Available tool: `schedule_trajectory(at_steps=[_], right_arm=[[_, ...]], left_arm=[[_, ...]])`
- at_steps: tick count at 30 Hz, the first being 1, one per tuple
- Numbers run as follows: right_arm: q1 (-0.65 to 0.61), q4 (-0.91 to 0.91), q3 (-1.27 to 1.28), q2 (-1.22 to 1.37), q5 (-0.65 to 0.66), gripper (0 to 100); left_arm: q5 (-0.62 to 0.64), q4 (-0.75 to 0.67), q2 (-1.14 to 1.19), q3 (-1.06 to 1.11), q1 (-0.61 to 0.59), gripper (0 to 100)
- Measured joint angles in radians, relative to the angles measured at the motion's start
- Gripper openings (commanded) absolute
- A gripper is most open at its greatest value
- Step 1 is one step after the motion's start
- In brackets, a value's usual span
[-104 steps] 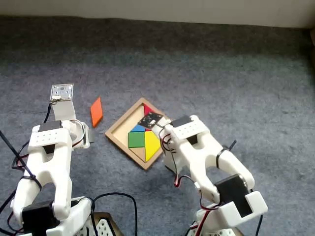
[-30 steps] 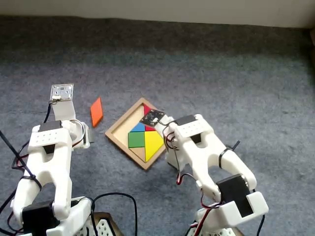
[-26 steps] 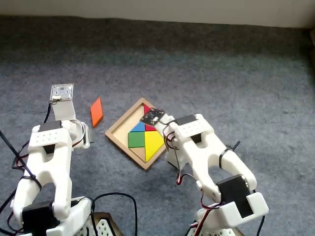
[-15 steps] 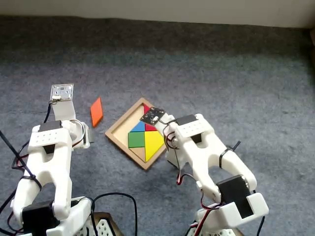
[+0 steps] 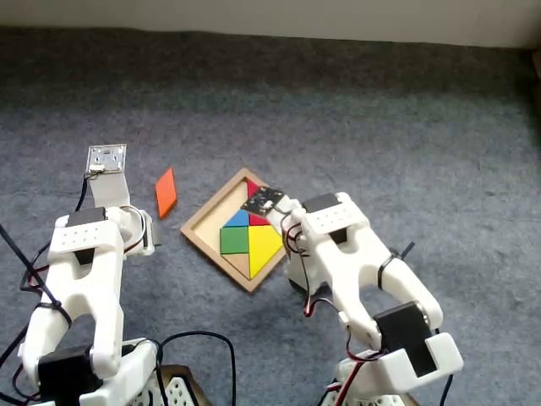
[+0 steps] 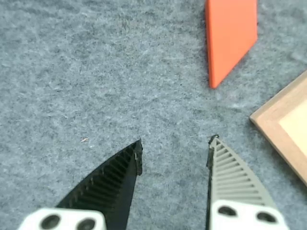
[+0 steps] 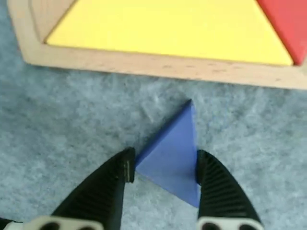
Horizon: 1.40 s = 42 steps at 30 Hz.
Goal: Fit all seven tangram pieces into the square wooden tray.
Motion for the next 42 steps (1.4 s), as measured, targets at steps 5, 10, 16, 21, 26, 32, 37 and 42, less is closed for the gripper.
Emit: schedule_trajectory(at_steps=[5, 10, 16, 21, 26, 32, 37, 42], right_arm=[[0.000, 0.072, 0.000, -0.161, 0.000, 11.0], [-0.006, 0.095, 0.000, -0.318, -0.052, 11.0], [-0.123, 0.069, -0.060, -0.347, -0.245, 11.0], [-0.229, 0.026, -0.169, -0.224, -0.416, 11.0], [-0.287, 0.017, -0.377, 0.017, -0.562, 11.0], [-0.322, 0.017, -0.640, 0.279, -0.756, 11.0], [-0.342, 0.017, -0.806, 0.433, -0.962, 11.0], [-0.358, 0.017, -0.898, 0.546, -1.065, 11.2]], left_arm=[[0.000, 0.000, 0.000, 0.000, 0.000, 23], [0.000, 0.000, 0.000, 0.000, 0.000, 23], [0.000, 0.000, 0.000, 0.000, 0.000, 23], [0.000, 0.000, 0.000, 0.000, 0.000, 23], [0.000, 0.000, 0.000, 0.000, 0.000, 23], [0.000, 0.000, 0.000, 0.000, 0.000, 23], [-0.005, 0.000, 0.000, 0.000, 0.000, 23], [-0.032, 0.000, 0.000, 0.000, 0.000, 23]])
